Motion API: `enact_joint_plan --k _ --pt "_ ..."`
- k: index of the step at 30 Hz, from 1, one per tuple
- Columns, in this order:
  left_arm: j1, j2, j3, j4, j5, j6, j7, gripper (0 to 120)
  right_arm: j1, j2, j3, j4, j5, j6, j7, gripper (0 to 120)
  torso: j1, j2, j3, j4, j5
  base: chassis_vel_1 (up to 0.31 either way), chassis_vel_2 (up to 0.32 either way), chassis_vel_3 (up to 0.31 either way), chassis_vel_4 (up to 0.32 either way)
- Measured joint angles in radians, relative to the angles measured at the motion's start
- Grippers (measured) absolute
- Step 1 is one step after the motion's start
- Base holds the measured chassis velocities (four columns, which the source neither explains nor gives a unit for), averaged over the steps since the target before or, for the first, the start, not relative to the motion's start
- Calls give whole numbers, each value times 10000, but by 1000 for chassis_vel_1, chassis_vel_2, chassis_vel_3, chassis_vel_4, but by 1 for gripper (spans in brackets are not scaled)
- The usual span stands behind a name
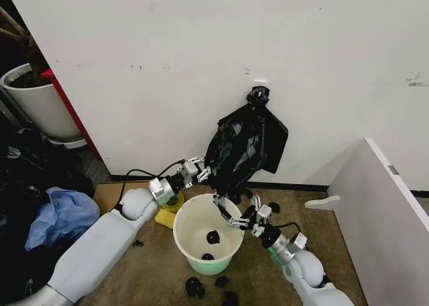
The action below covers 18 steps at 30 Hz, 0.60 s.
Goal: Place the garbage bag over the trash bin.
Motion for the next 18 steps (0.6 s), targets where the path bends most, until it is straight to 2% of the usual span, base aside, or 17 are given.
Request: enact_joint_plan --k 3,4,6,8,10,12,14,15,16,18 --pt "83 -56 -1 -44 -521 91 -68 0 -68 -50 250 1 377 -68 -1033 100 0 0 0 -1 0 0 0 0 0" --pt "166 -163 1 -23 -837 166 -188 0 -126 -116 697 1 975 -351 -2506 100 0 0 0 0 2 0 0 0 0" --pt "230 -282 -8 35 -910 175 -270 0 -116 -154 998 14 1292 -575 -3108 100 0 0 0 -2 -2 0 0 0 0" --pt "274 -344 -14 44 -957 180 -312 0 -74 -173 1101 37 1429 -647 -3129 100 0 0 0 -3 -4 0 0 0 0" --pt "348 -440 -15 36 -1083 188 -366 0 29 -189 1036 165 1679 -696 -2125 100 0 0 0 -3 0 0 0 0 0" --pt "403 -504 -22 42 -1136 178 -368 0 211 -186 552 356 1627 -868 283 100 0 0 0 -3 -3 0 0 0 0" --pt "407 -545 -27 124 -1153 142 -364 0 368 -124 203 415 1491 -1095 1726 100 0 0 0 -2 0 0 0 0 0" --pt "400 -607 -27 260 -1163 104 -363 0 595 -4 -122 421 1480 -1326 3041 100 0 0 1 0 2 0 0 0 0" --pt "400 -607 -27 260 -1163 104 -363 0 595 -4 -122 421 1480 -1326 3041 100 0 0 1 0 2 0 0 0 0" --pt "403 -680 -28 357 -1179 73 -357 0 1059 268 -530 376 1648 -1725 4597 100 0 0 1 0 -3 0 0 0 0"
